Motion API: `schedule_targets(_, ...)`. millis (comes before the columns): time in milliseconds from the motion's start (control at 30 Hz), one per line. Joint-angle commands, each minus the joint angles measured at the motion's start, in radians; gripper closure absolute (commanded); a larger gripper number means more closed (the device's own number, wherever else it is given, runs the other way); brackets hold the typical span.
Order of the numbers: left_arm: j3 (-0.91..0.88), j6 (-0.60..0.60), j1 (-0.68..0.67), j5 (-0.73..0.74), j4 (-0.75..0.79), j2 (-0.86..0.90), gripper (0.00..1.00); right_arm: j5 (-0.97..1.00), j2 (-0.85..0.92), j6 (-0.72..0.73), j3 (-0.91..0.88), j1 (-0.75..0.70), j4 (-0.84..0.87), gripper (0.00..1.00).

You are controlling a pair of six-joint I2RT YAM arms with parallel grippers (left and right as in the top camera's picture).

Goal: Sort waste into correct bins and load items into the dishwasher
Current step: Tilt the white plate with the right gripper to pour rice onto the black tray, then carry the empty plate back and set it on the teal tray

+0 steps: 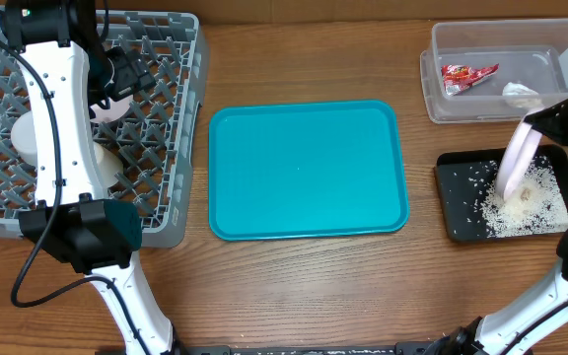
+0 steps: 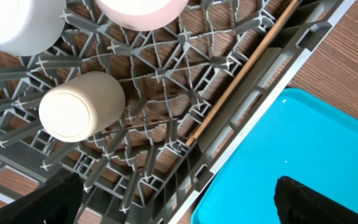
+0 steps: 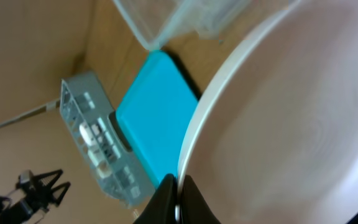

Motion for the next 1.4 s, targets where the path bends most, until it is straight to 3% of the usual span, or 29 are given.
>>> schedule_targets(0, 0.011, 0.008, -0.001, -0.013, 0.002, -0.025, 0.00, -0.067, -0.009, -0.120, 0.005, -0.013, 0.010, 0.96)
schedule_targets(100, 0.011, 0.008, -0.001, -0.013, 0.002, -0.025, 0.00, 0.016, -0.008, -0.001, 0.005, -0.013, 0.034, 0.96)
schedule_targets(200, 0.011, 0.008, -0.001, -0.013, 0.002, -0.025, 0.00, -0.050, -0.008, -0.104, 0.005, -0.024, 0.044, 0.96)
schedule_targets(300, 0.011, 0.008, -0.001, -0.013, 0.002, -0.025, 0.00, -0.066, -0.008, -0.072, 0.005, -0.026, 0.013, 0.96)
schedule_targets(367, 0.011, 0.008, -0.001, -0.013, 0.002, -0.025, 0.00, -0.185, -0.010, -0.245, 0.005, -0.032, -0.014, 0.96)
schedule_targets(400, 0.011, 0.008, -0.001, -0.013, 0.002, -0.025, 0.00, -0.190, -0.009, -0.261, 0.005, -0.032, -0.011, 0.96)
schedule_targets(500, 0.011, 0.008, -0.001, -0.013, 0.002, -0.025, 0.00, -0.206, -0.010, -0.173, 0.005, -0.036, -0.014, 0.96)
schedule_targets(600, 0.011, 0.008, -0.001, -0.013, 0.002, -0.025, 0.00, -0.257, -0.021, -0.236, 0.005, -0.040, -0.007, 0.96)
schedule_targets(700, 0.011, 0.008, -0.001, -0.013, 0.002, -0.025, 0.00, -0.246, -0.018, -0.130, 0.005, -0.045, -0.014, 0.96)
schedule_targets(767, 0.011, 0.008, -0.001, -0.013, 0.002, -0.025, 0.00, -0.249, -0.022, -0.145, 0.005, -0.046, -0.008, 0.96)
schedule_targets(900, 0.011, 0.008, -0.001, -0.013, 0.002, -0.025, 0.00, -0.183, -0.019, -0.026, 0.005, -0.050, -0.002, 0.96)
schedule_targets(967, 0.011, 0.008, -0.001, -0.013, 0.002, -0.025, 0.00, -0.183, -0.020, -0.068, 0.005, -0.051, -0.005, 0.96)
schedule_targets(1100, 0.011, 0.008, -0.001, -0.013, 0.002, -0.025, 0.00, -0.045, -0.021, 0.087, 0.005, -0.053, -0.007, 0.96)
schedule_targets(1167, 0.011, 0.008, -0.001, -0.013, 0.002, -0.025, 0.00, -0.053, -0.021, 0.046, 0.005, -0.053, 0.004, 0.96)
schedule_targets(1267, 0.011, 0.008, -0.001, -0.013, 0.002, -0.025, 0.00, -0.027, -0.021, 0.125, 0.006, -0.049, -0.014, 0.96)
schedule_targets(1367, 0.011, 0.008, -0.001, -0.013, 0.002, -0.025, 0.00, -0.094, -0.029, 0.019, 0.006, -0.046, 0.018, 0.96)
